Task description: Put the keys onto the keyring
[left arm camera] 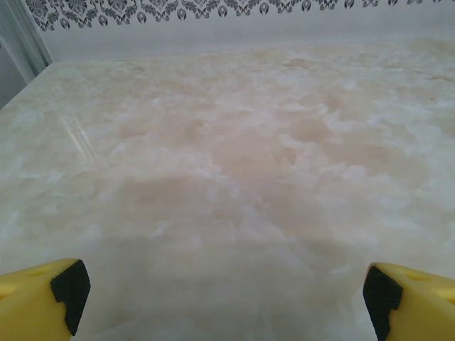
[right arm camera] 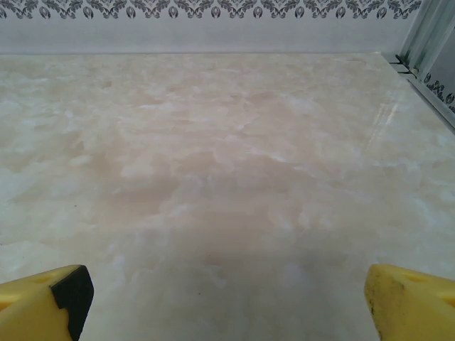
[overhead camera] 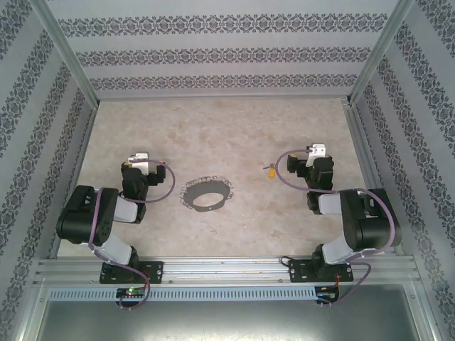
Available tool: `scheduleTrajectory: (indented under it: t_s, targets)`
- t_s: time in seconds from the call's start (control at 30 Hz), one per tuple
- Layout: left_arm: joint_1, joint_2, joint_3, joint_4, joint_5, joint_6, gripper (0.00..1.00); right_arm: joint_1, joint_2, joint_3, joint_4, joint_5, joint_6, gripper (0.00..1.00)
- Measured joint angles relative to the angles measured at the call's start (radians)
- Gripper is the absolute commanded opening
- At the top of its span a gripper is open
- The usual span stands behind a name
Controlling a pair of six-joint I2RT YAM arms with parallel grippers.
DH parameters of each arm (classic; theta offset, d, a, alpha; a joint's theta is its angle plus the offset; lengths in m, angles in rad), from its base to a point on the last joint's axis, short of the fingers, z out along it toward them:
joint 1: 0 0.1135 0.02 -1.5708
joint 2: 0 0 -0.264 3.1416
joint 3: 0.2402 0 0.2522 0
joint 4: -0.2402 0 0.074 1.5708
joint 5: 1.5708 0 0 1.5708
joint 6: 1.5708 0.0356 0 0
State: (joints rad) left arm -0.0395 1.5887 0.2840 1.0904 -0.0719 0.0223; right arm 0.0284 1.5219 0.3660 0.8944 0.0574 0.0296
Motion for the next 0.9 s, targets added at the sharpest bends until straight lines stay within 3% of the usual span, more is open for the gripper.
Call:
scheduleTrajectory:
  t_s: [0.67,0.9]
  targets:
    - [-0.001,0.000,0.006,-0.005,-0.001,0.003,1.00,-0.013,-0.003,0.002,-0.006,-0.038,-0.003,0.98]
    - [-0.001,-0.109,0.026,-0.113,-0.012,0.003,1.00,-0.013,-0.165,0.007,-0.112,-0.037,-0.002,0.98]
